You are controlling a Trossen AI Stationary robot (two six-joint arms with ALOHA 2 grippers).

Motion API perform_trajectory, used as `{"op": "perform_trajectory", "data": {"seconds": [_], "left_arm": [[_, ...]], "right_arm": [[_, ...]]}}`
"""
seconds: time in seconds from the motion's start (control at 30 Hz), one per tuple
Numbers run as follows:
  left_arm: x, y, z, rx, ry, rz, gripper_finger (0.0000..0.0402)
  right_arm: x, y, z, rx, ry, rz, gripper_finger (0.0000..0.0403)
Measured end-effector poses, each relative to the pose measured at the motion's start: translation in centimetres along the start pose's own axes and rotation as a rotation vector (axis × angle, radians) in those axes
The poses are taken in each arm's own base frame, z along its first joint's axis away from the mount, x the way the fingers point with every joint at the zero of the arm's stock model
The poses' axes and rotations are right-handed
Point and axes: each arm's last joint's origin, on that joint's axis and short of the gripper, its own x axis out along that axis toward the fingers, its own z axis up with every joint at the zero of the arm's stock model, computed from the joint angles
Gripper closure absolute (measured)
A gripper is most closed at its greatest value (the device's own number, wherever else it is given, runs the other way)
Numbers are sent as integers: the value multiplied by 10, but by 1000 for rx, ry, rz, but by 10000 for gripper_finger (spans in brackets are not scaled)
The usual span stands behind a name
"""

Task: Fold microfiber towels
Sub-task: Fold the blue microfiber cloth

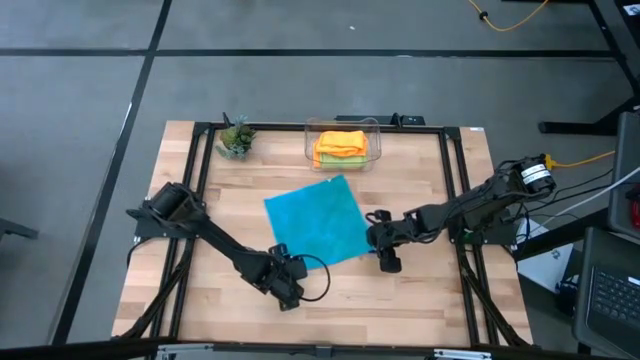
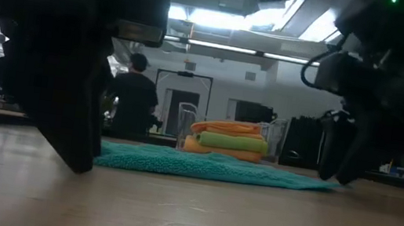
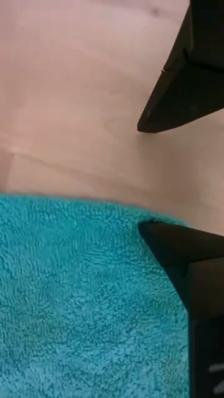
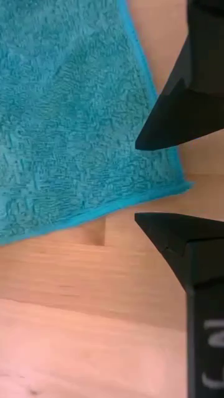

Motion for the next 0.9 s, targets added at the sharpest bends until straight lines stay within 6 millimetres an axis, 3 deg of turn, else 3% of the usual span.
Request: {"op": "perform_trajectory", "data": {"seconds": [0.33, 0.6, 0.9], "left_arm": [[5, 5, 5, -17, 0, 16, 158], [5, 5, 5, -20, 0, 16, 158], [5, 5, 5, -23, -3, 14, 159]], "right_arm": [[7, -4, -21, -27, -46, 15, 226], [8, 2, -24, -79, -51, 23, 223], [8, 3, -24, -71, -52, 30, 161]]}}
